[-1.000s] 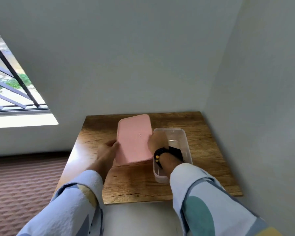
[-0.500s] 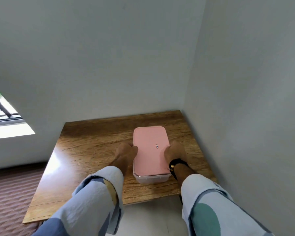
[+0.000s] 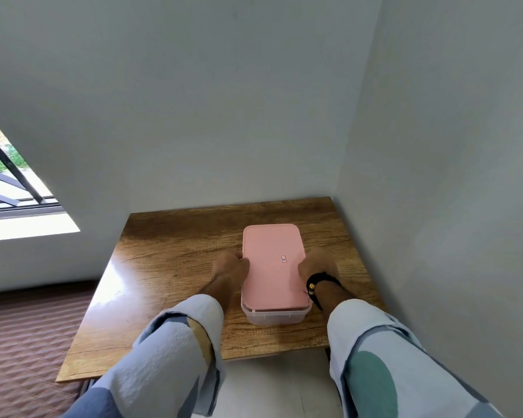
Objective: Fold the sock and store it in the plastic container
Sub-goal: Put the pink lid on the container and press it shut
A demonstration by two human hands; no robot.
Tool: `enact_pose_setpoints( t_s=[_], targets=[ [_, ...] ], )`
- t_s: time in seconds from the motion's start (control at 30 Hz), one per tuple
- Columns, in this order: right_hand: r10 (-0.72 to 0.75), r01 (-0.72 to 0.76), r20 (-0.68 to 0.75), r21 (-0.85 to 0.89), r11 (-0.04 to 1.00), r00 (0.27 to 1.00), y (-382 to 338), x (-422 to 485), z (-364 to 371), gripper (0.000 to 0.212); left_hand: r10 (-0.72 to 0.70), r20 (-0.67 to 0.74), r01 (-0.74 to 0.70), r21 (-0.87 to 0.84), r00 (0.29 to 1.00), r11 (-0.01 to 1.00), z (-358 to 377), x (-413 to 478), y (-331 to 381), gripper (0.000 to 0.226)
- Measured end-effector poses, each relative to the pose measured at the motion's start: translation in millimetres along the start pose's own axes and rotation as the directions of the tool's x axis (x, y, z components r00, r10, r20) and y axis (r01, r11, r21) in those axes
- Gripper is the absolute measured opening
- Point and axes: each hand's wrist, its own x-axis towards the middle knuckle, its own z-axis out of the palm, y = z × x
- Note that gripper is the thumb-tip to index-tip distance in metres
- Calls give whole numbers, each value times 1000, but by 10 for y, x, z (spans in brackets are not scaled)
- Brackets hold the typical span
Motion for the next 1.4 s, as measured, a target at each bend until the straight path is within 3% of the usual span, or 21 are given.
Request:
enact_pose_setpoints(
  t_s=[0.4, 0.53, 0.7, 0.87, 1.07, 1.27, 1.4],
  targets=[
    [-63, 67, 98, -38, 997, 993, 39, -72, 69, 36, -43, 8, 43, 32, 999, 999, 15, -61, -25, 26],
    [-81, 86, 99, -51, 995, 992, 153, -117, 236, 34, -4, 100, 12, -76, 995, 997, 52, -125, -34, 51],
    [-111, 112, 58, -4, 994, 992, 243, -102, 330, 39, 167, -33, -145, 357, 985, 923, 287, -179, -218, 59],
    [-184, 182, 60, 43, 982, 981, 245, -2, 310, 34, 220, -25, -188, 432, 975, 882, 299, -168, -228, 58],
    [-291, 291, 74, 12, 957, 954, 2, 356, 287, 55, 237, -81, -181, 425, 968, 887, 281, -125, -185, 56],
    [-327, 329, -44, 37, 944, 944, 36, 517, 435, 51, 295, -148, -216, 398, 944, 892, 195, 202, 62, 27],
    [-340, 342, -34, 30, 939, 940, 61, 594, 468, 53, 223, -158, -156, 353, 962, 923, 215, 367, 125, 35]
  ],
)
